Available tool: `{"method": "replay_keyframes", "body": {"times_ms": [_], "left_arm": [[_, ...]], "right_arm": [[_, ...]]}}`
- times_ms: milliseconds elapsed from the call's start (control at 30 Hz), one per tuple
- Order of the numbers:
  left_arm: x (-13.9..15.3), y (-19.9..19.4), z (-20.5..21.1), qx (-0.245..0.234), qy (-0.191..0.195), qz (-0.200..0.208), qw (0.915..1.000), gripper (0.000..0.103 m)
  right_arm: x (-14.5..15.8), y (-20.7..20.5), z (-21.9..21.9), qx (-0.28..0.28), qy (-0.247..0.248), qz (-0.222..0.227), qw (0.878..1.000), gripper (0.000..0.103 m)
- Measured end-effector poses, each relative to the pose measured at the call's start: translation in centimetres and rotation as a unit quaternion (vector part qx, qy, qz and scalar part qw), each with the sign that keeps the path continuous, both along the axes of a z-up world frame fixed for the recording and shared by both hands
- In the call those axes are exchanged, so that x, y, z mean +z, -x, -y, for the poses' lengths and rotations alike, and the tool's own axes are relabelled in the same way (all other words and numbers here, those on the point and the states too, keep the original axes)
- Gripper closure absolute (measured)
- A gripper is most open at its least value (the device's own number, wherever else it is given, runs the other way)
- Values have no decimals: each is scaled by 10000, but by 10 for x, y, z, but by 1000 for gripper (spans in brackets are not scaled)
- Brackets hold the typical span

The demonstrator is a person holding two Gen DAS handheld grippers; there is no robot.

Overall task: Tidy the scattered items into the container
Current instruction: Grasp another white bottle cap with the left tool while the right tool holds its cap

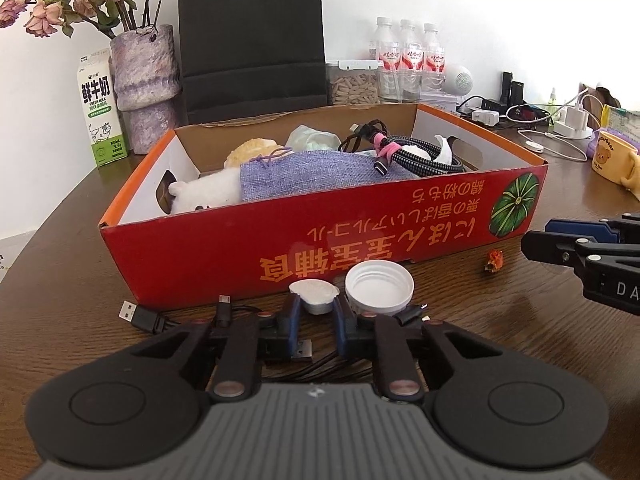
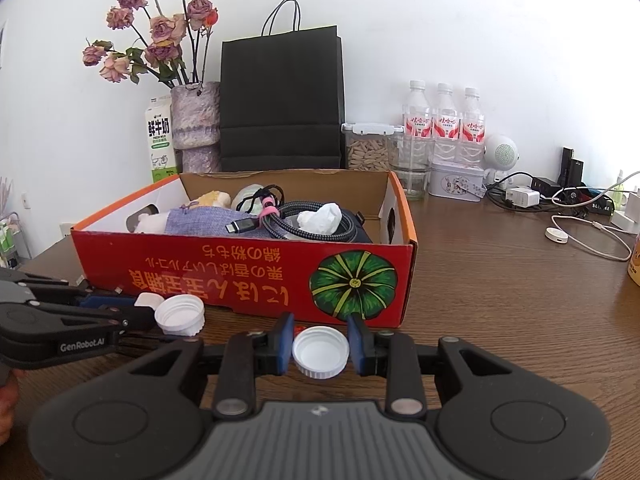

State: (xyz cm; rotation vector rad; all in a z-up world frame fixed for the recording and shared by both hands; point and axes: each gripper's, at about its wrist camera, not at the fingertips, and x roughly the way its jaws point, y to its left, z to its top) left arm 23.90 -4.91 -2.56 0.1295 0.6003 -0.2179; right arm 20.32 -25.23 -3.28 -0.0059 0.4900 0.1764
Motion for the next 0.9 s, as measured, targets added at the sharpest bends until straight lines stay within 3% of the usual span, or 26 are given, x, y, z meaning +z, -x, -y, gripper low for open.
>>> {"method": "replay_keyframes", "body": {"times_ms": [233, 467, 567, 600, 633, 700, 800, 900], "left_arm": [[3, 5, 1, -24, -10, 149, 9999, 94], [-2, -2, 4, 21, -135, -65, 9999, 89], [-3, -6, 6, 75, -187, -53, 9998, 75], [-3, -7, 7, 130, -231, -38, 9996, 61], [-3, -8, 8, 156, -267, -28, 9995, 55], [-3, -10, 8, 149, -246, -40, 9996, 55], [-3, -11, 8, 56, -152, -66, 9998, 76], [-2, -8, 8, 10, -126, -44, 9999, 76]], "right_arm": [[1, 2, -1, -1, 39, 63, 10000, 75], [1, 2, -1, 12, 54, 76, 10000, 75], [1, 2, -1, 14, 53, 76, 10000, 75], [1, 2, -2, 15, 52, 73, 10000, 75], [1, 2, -2, 17, 51, 73, 10000, 75], [1, 2, -2, 16, 53, 75, 10000, 75], [1, 2, -3, 23, 55, 76, 10000, 75], [1, 3, -3, 21, 57, 85, 9999, 75]]}}
